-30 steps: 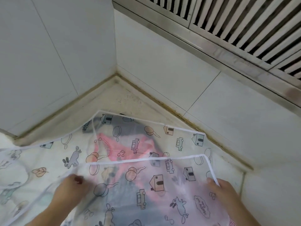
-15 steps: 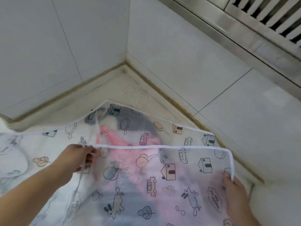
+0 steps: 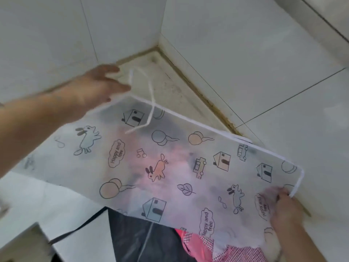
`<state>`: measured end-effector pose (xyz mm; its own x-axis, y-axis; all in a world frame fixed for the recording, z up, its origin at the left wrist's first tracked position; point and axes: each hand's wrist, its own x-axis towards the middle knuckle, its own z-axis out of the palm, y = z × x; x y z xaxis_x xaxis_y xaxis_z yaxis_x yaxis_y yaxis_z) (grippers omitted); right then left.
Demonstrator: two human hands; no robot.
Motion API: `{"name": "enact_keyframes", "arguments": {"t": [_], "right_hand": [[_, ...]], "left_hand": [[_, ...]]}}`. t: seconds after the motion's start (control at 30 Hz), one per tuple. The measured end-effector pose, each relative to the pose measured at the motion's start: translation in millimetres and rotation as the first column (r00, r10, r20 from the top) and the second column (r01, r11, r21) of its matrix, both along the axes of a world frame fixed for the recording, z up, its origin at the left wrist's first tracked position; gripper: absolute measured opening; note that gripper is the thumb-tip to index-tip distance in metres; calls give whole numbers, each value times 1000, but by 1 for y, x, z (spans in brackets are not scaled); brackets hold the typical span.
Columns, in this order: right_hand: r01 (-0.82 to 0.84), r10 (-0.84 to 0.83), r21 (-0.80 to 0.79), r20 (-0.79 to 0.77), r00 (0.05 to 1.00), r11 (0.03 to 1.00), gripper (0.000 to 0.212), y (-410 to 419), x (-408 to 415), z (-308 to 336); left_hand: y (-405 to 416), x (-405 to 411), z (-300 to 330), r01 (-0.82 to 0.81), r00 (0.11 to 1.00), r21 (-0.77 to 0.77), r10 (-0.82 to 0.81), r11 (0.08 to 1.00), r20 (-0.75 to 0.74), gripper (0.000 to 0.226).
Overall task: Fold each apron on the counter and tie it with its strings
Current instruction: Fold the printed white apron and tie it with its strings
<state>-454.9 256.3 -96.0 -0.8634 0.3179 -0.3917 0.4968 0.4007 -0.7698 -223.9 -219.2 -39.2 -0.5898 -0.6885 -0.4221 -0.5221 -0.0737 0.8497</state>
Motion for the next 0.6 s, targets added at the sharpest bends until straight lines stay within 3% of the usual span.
{"name": "enact_keyframes", "arguments": {"t": [0.03, 0.1, 0.13, 0.2, 0.23, 0.3, 0.37, 0.43, 0.5, 0.6], "right_hand": [[-11, 11, 18, 32, 999, 1000, 43, -1, -2, -3], [3, -5, 38, 52, 999, 999, 40, -13, 3, -2], [5, -3, -32, 79, 997, 999, 39, -22, 8, 3], [-2, 17, -118, 123, 992, 993, 39, -25, 9, 1], [-31, 46, -109, 144, 988, 994, 40, -22, 7, -2], [-53, 75, -103, 223, 972, 993, 41, -10, 5, -6], [-54, 106, -168, 319, 942, 984, 41, 7, 13, -3], [-134, 192, -162, 431, 882, 978, 40, 29, 20, -1], [-218, 201, -45, 591, 781, 975, 35, 55, 28, 2], [-466, 251, 121, 711, 657, 876, 24, 87, 42, 11]], "left_hand": [[10, 10, -8, 3, 997, -77, 3, 997, 76, 61], [31, 37, -23, 14, 985, -274, 34, 962, 171, 28], [44, 52, -29, 42, 981, -340, 25, 939, 192, 12], [72, 84, -43, 242, 960, -336, -174, 910, 219, 3], [88, 98, -52, 410, 901, -281, -337, 868, 274, 12], [106, 128, -81, 682, 705, -174, -576, 710, 414, 54], [112, 149, -116, 756, 609, -178, -577, 630, 544, 72], [112, 157, -129, 742, 608, -209, -506, 637, 612, 72], [113, 160, -133, 706, 654, -274, -452, 653, 607, 71], [110, 165, -136, 710, 642, -272, -438, 650, 630, 74]]}}
